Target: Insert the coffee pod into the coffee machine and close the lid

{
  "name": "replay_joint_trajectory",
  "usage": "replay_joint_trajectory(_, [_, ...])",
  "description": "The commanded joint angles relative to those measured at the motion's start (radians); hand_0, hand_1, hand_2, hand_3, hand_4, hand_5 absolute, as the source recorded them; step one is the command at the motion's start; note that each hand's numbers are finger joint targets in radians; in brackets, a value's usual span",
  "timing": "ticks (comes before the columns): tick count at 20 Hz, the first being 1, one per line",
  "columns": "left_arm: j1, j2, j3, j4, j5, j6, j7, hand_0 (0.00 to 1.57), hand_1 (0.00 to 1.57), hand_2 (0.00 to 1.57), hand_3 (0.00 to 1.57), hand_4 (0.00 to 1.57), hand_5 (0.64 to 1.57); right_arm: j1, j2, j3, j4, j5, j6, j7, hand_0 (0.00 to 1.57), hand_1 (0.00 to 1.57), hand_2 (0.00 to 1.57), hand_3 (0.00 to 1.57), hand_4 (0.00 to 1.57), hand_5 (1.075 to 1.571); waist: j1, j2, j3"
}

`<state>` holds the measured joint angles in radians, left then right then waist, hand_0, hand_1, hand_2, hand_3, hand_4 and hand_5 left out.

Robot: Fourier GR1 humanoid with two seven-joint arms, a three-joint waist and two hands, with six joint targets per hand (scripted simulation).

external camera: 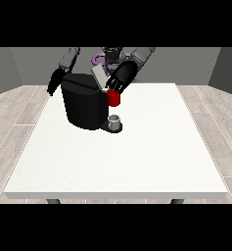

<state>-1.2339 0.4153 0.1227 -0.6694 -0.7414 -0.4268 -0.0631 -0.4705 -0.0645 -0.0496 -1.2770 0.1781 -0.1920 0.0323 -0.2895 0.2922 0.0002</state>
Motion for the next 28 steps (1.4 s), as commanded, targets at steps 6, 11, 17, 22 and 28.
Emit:
replay_joint_trajectory(6, [-0.026, 0.034, 0.016, 0.038, -0.002, -0.012, -0.026, 1.20, 1.20, 1.26, 1.20, 0.41, 1.571, -0.006, 0.000, 0.008, -0.021, 0.007, -0.003, 0.017, 0.00, 0.00, 0.00, 0.00, 0.17, 1.571, -0.013, 0.003, -0.0001])
replay_joint_trajectory(11, [-0.060, 0.045, 0.021, 0.030, -0.012, 0.024, -0.034, 1.20, 1.20, 1.25, 1.20, 0.37, 1.571, -0.002, -0.001, 0.005, 0.000, 0.006, 0.000, -0.034, 0.00, 0.00, 0.00, 0.00, 0.00, 1.571, -0.027, 0.049, 0.0000])
replay_joint_trajectory(17, [-0.052, 0.053, 0.021, 0.037, -0.013, 0.011, -0.043, 1.19, 1.19, 1.21, 1.17, 0.36, 1.571, 0.033, -0.007, -0.003, 0.012, -0.013, 0.023, -0.025, 0.00, 0.00, 0.00, 0.00, 0.00, 1.571, -0.017, 0.009, 0.0001])
replay_joint_trajectory(22, [-0.014, 0.057, -0.032, 0.033, -0.090, 0.107, -0.072, 1.21, 1.21, 1.23, 1.13, 0.00, 1.571, 0.000, -0.039, -0.008, -0.030, -0.011, 0.036, 0.013, 0.00, 0.00, 0.00, 0.00, 0.00, 1.571, -0.042, 0.022, -0.0002])
replay_joint_trajectory(28, [-0.018, 0.075, -0.066, 0.030, -0.129, 0.110, -0.120, 1.16, 1.16, 1.18, 1.05, 0.00, 1.571, -0.005, -0.013, -0.020, -0.010, -0.006, -0.010, -0.014, 0.00, 0.00, 0.00, 0.00, 0.00, 1.571, -0.010, 0.047, 0.0000])
